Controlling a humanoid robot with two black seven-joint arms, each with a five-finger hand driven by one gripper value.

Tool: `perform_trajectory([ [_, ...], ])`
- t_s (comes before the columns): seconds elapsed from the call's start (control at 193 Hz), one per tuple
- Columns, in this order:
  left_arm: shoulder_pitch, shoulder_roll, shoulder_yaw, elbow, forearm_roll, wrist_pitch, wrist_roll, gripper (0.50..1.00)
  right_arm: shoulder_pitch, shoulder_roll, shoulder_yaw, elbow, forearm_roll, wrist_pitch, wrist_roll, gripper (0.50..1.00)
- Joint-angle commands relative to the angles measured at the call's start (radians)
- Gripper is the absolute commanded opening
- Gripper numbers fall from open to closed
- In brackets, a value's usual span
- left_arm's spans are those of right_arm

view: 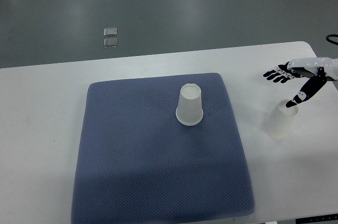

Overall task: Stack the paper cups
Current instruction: 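Lower the right hand down around the loose paper cup, then close the right hand fingers to grasp the paper cup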

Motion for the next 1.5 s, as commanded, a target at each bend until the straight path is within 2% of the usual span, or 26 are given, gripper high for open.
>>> perform_trajectory([
  [0.0,0.0,0.0,0.0,-0.001,0.0,0.0,0.0,1.0,-0.001,-0.007,-0.042,0.005,0.0,0.0,0.022,0.926],
  [0.259,0.0,0.0,0.0,-0.001,0.0,-0.001,0.0,1.0,-0.016,-0.016,-0.101,0.01,0.0,-0.063,0.118,0.926],
  [0.472,0.0,0.0,0.0,-0.001,0.0,0.0,0.0,1.0,-0.038,-0.001,-0.145,0.01,-0.081,-0.22,0.157,0.926],
  [0.544,0.0,0.0,0.0,-0.001,0.0,0.0,0.0,1.0,-0.058,0.005,-0.145,0.01,-0.117,-0.249,0.18,0.926],
  [0.664,0.0,0.0,0.0,-0.001,0.0,0.0,0.0,1.0,-0.061,0.005,-0.147,0.005,-0.132,-0.28,0.185,0.926],
  [0.861,0.0,0.0,0.0,-0.001,0.0,0.0,0.0,1.0,-0.081,0.008,-0.159,-0.002,-0.166,-0.372,0.185,0.926],
  [1.016,0.0,0.0,0.0,-0.001,0.0,0.0,0.0,1.0,-0.096,0.025,-0.159,-0.009,-0.196,-0.401,0.185,0.926],
  [1.493,0.0,0.0,0.0,-0.001,0.0,-0.001,0.0,1.0,-0.11,0.05,-0.159,-0.053,-0.198,-0.405,0.179,0.917],
])
